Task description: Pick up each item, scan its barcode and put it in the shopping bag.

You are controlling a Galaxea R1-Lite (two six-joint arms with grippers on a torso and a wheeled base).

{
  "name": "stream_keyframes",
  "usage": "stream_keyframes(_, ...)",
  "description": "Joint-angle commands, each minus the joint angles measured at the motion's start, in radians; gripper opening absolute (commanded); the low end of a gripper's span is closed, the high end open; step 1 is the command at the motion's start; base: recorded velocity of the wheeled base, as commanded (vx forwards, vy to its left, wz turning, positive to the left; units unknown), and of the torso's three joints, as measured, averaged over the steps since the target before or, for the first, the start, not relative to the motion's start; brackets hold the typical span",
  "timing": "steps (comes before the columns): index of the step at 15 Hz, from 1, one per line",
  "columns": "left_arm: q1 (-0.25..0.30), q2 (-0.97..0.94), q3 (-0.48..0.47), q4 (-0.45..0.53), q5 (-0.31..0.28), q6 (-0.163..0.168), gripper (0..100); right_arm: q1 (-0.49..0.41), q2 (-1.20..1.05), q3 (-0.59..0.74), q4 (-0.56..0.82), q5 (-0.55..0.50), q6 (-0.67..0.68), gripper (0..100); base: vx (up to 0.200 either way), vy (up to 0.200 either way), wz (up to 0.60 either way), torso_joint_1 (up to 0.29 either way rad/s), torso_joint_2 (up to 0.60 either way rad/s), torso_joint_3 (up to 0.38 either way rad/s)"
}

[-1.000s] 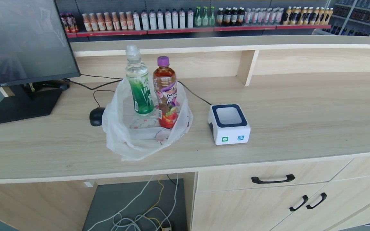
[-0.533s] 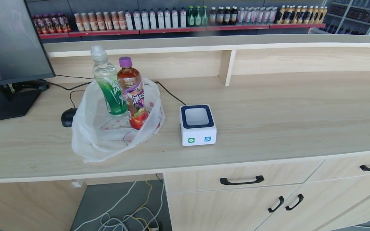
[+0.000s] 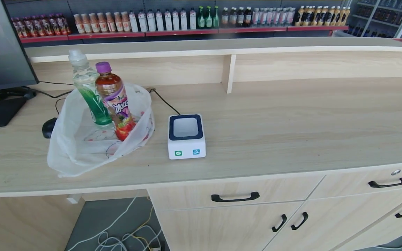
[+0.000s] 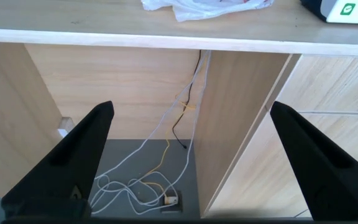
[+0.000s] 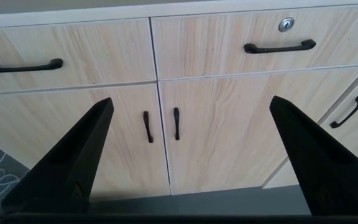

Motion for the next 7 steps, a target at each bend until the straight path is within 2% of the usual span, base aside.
stream_keyframes(1, 0.001, 0.0, 0.0, -0.001, 0.0, -0.001, 100, 0.002, 0.001, 0.0, 0.0, 0.0, 0.0, 100, 0.0, 0.0, 0.0, 0.0, 0.0, 0.0)
stream_keyframes(7, 0.001, 0.0, 0.0, -0.001, 0.0, -0.001, 100, 0.002, 0.001, 0.0, 0.0, 0.0, -0.014, 100, 0.0, 0.0, 0.0, 0.0, 0.0, 0.0)
